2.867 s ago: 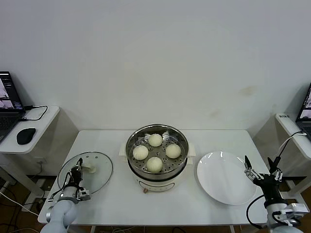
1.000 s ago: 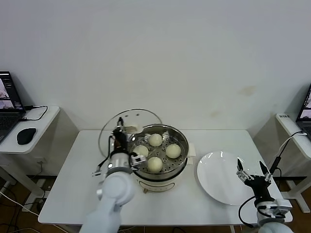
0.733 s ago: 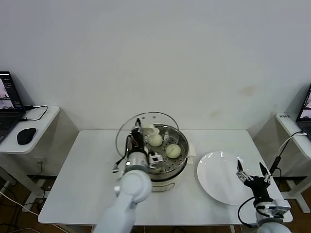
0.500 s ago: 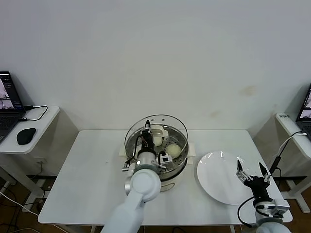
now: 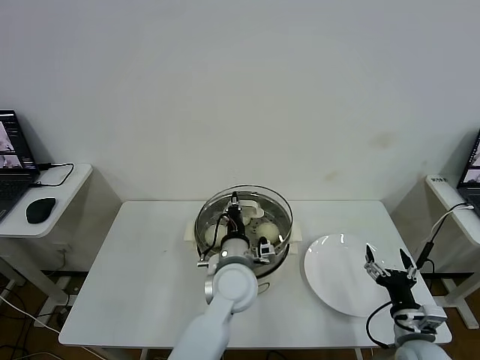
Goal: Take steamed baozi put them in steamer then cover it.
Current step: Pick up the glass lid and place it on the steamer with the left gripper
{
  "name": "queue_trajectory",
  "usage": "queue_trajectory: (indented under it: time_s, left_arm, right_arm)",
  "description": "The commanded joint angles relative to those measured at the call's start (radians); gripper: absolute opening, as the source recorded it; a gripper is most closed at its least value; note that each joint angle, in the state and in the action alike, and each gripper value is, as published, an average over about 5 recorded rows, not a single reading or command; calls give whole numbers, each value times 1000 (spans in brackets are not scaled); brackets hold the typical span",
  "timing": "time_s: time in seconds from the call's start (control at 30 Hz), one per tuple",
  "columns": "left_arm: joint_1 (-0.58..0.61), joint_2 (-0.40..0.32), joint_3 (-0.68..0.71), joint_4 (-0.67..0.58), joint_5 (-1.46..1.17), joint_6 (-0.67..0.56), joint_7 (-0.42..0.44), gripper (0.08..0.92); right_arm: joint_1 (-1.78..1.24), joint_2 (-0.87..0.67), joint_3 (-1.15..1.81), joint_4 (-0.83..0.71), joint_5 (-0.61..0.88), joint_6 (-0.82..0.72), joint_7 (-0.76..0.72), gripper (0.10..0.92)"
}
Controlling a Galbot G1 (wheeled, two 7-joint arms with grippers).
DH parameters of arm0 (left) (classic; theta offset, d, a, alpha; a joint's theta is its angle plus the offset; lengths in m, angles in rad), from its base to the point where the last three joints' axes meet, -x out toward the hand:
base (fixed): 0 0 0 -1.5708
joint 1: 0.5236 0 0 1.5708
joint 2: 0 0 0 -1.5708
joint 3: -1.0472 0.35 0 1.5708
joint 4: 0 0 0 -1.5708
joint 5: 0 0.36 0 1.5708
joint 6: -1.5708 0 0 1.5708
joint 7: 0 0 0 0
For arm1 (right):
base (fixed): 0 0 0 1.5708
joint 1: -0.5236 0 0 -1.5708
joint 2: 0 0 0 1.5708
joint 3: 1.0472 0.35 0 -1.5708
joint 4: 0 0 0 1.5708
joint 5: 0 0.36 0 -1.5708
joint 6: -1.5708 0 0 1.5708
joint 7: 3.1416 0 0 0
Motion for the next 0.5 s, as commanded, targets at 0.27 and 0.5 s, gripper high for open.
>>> queue_trajectory:
  time_s: [0.27,0.5]
  left_arm:
    - [10,-7,13,26,47,-1,26,150]
    - [8,0,17,24,38,-2,30,150]
  right_arm:
    - [0,0,1,-8,1,6,-2,823]
    - [0,0,2,-13,-4,10,-2,823]
